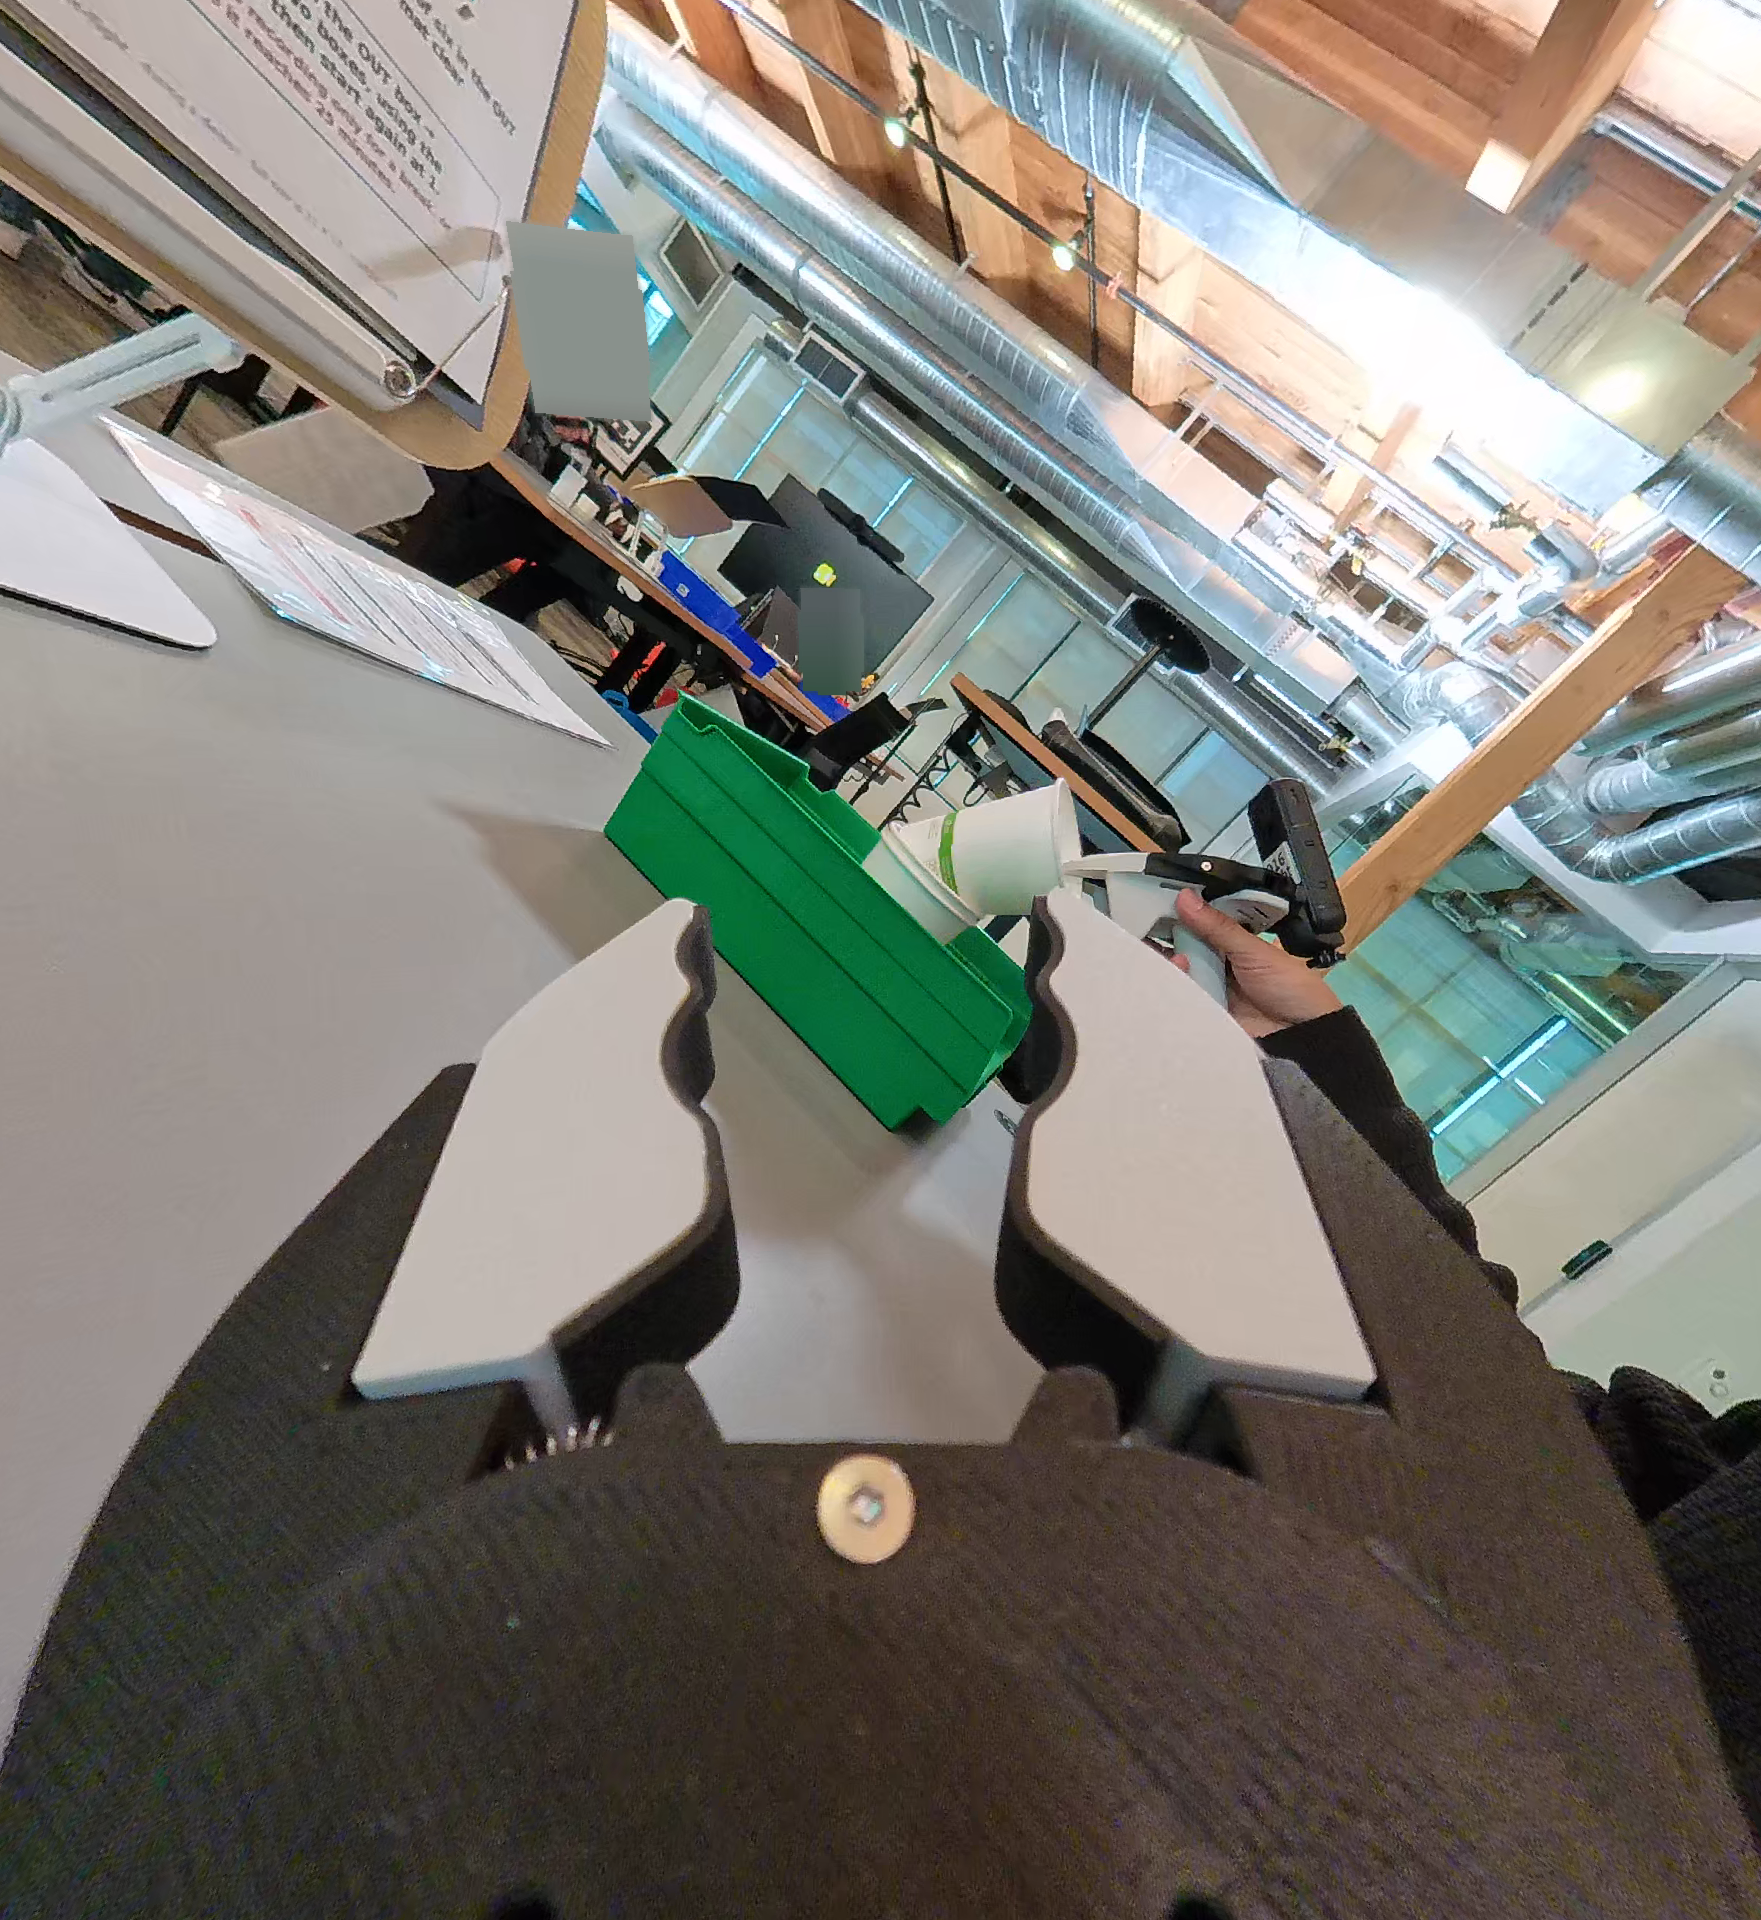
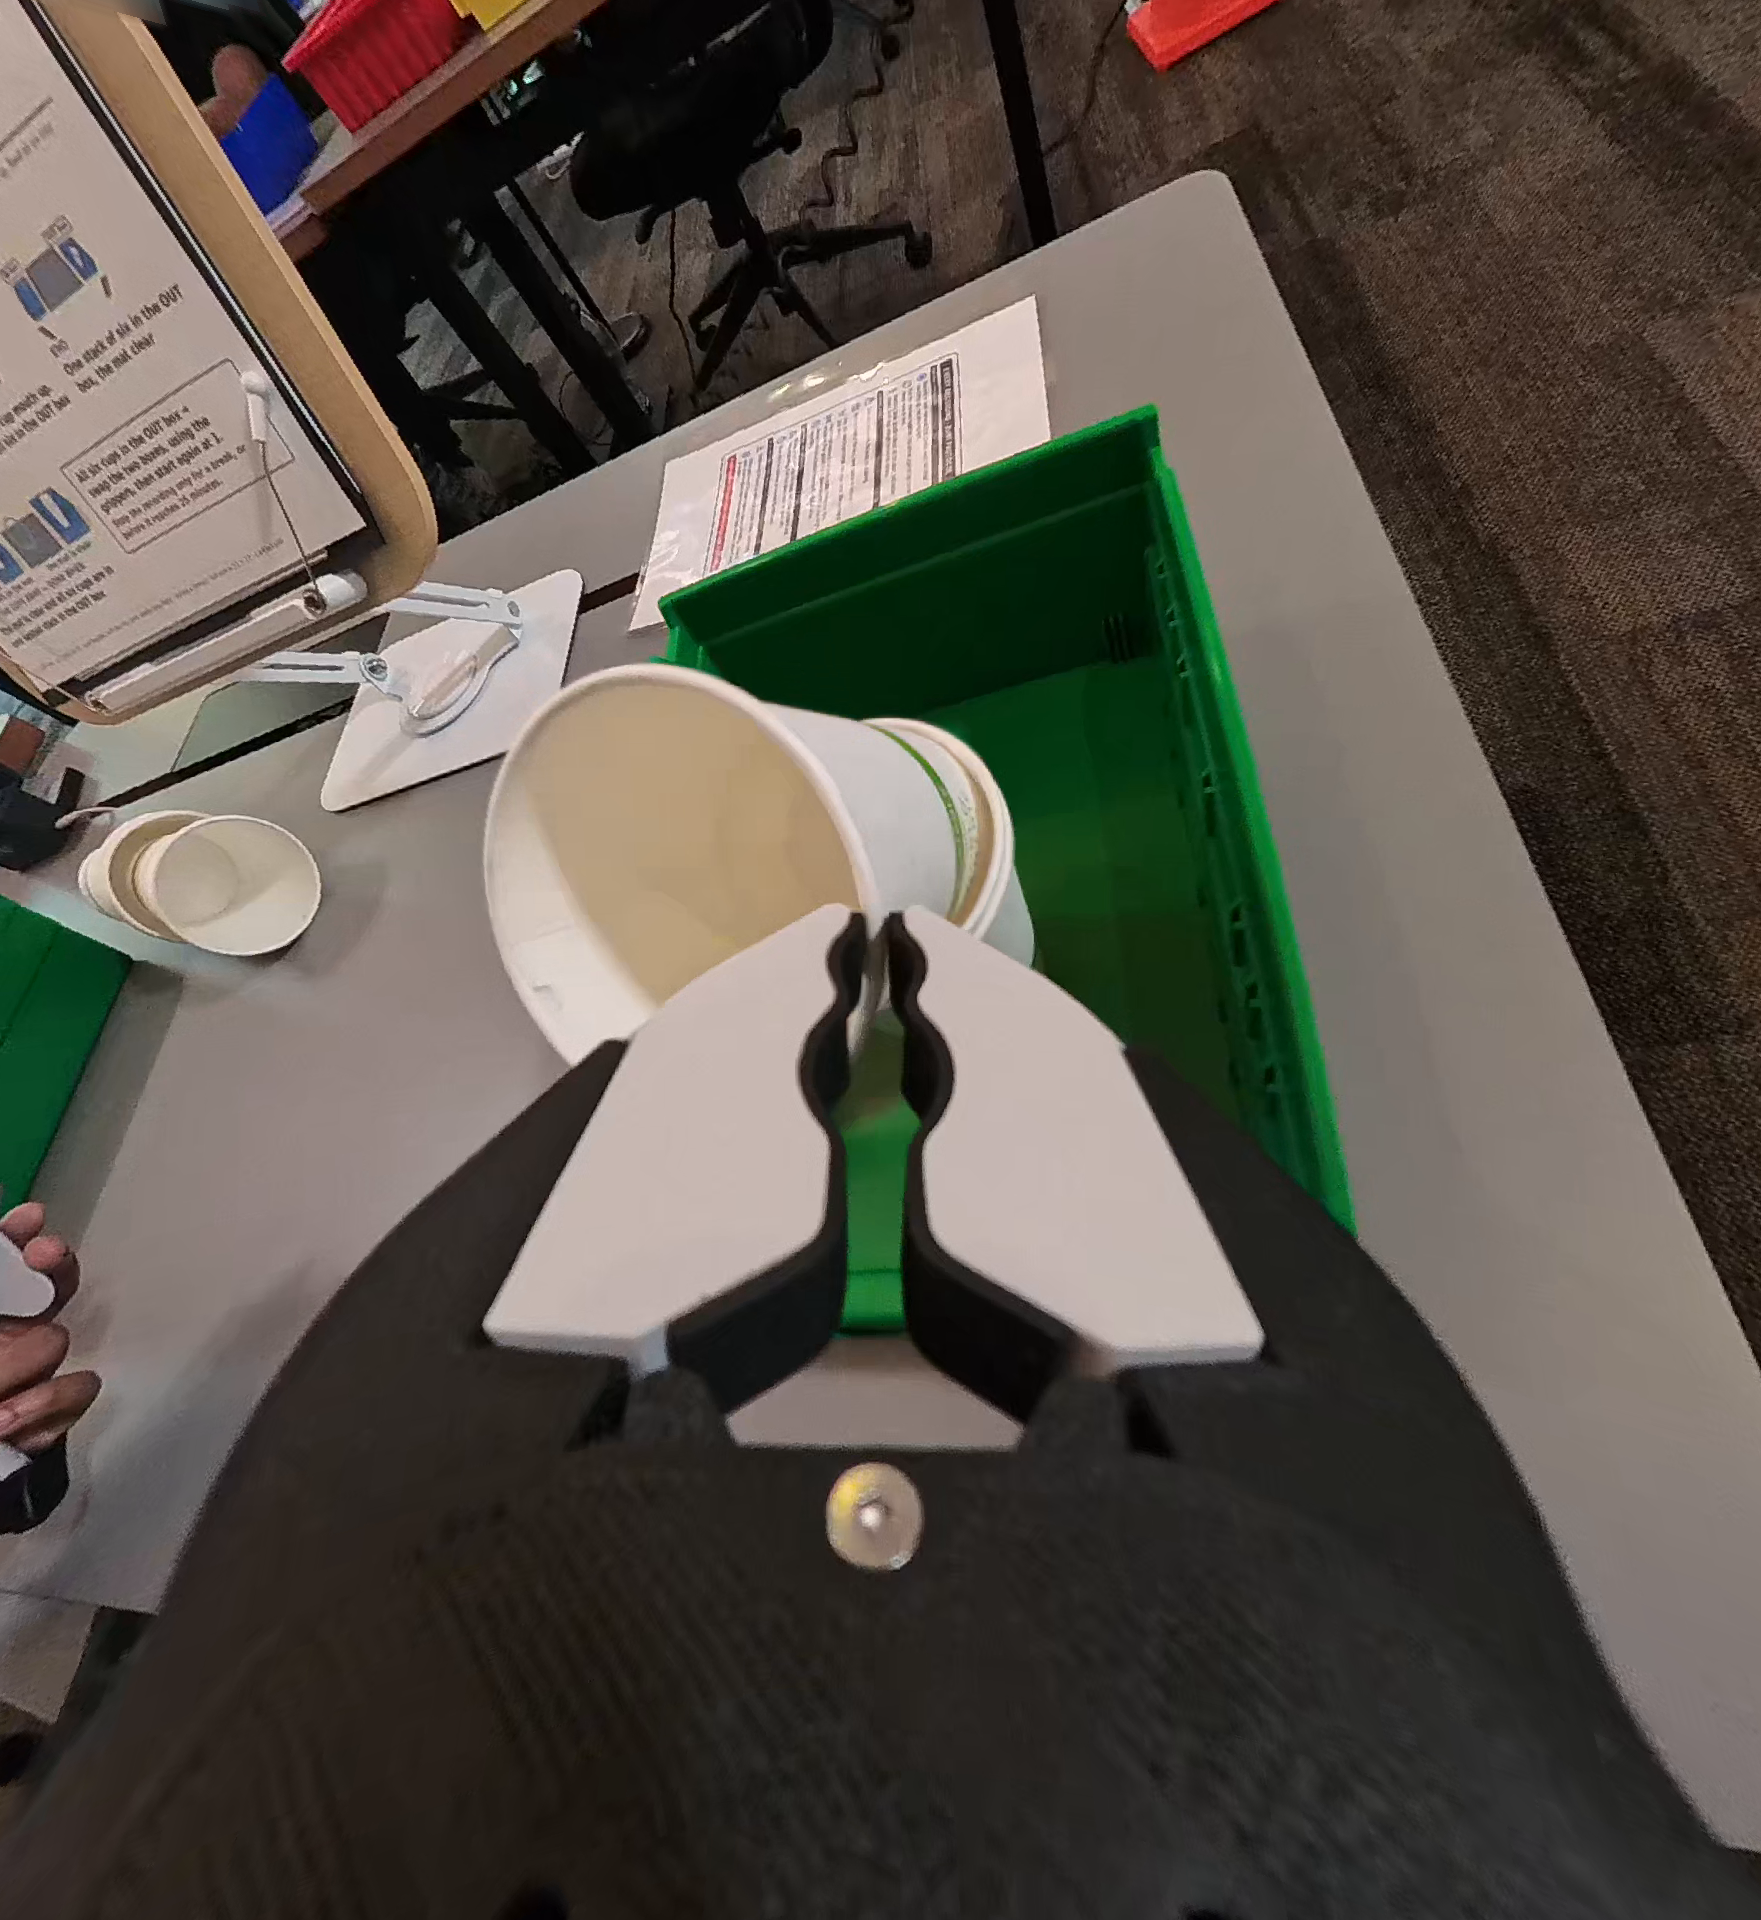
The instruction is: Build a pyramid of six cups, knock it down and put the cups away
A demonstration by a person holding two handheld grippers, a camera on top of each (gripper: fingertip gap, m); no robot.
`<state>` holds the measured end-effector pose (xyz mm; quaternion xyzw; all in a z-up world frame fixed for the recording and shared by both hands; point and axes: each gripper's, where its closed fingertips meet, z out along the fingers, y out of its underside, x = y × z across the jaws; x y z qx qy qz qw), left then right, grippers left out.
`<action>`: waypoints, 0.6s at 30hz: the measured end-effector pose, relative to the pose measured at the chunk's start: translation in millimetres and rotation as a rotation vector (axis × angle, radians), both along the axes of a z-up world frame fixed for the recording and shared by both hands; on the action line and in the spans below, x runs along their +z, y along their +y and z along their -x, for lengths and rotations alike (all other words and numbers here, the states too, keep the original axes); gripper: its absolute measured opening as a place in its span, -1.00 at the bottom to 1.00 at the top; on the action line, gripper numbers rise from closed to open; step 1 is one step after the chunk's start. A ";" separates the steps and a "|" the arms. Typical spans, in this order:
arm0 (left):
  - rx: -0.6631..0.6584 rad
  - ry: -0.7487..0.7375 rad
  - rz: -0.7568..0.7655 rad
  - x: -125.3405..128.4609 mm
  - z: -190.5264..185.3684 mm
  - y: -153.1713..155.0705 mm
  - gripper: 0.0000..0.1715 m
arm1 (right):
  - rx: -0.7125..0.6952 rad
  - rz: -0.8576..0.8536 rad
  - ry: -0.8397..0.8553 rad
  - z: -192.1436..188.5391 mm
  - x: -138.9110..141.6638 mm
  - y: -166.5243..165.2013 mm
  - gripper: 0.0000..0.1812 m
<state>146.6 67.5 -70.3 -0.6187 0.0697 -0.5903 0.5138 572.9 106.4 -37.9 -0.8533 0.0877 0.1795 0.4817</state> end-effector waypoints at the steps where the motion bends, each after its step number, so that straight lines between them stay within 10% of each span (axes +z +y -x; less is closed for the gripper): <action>1: 0.000 -0.002 0.000 0.1 0.2 0.1 -0.32 | -0.001 -0.002 0.003 0.4 0.6 0.1 -0.95; 18: -0.002 0.008 0.005 -1.8 -1.4 0.3 -0.32 | 0.057 -0.332 0.103 22.8 68.3 -1.7 -0.72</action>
